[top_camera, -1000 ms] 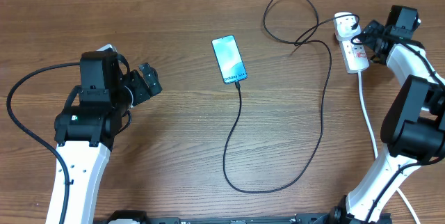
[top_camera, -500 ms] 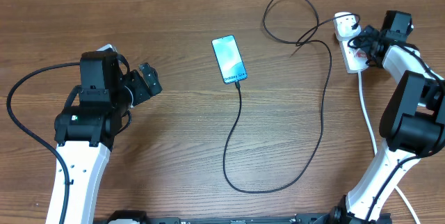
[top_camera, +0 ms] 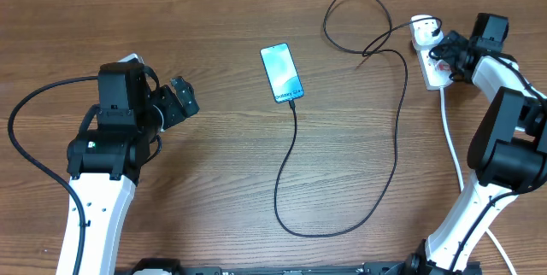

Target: Plug charger to phone and switch on socket

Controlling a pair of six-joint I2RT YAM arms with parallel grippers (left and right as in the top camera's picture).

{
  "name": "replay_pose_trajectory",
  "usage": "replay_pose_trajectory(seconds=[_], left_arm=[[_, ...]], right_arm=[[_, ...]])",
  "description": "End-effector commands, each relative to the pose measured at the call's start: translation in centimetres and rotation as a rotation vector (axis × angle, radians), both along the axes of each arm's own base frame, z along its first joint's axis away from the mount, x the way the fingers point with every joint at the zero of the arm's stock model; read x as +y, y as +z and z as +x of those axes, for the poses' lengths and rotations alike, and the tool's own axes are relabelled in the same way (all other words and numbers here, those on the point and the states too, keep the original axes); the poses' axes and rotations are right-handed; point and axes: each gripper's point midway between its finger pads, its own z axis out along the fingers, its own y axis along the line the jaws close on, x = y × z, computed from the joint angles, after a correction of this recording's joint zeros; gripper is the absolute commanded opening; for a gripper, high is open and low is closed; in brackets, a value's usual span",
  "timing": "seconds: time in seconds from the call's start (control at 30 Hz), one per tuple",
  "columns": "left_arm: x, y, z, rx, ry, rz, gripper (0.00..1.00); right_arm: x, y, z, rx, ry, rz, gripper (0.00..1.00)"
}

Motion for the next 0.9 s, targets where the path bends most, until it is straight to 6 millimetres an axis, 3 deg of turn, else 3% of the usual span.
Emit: replay_pose_trajectory(seconds=[0.0,0.87], left_arm=[[0.0,-0.1,0.1,0.003,0.011,-0.006,1.00],[0.0,-0.1,0.1,-0.001,0.011,-0.006,1.00]], right_arm=[[1.4,-0.3,0.5,0.003,0.050,0.037,1.00],[2.6,-1.6,-1.1,0.083,0.075,0.093,1.00]])
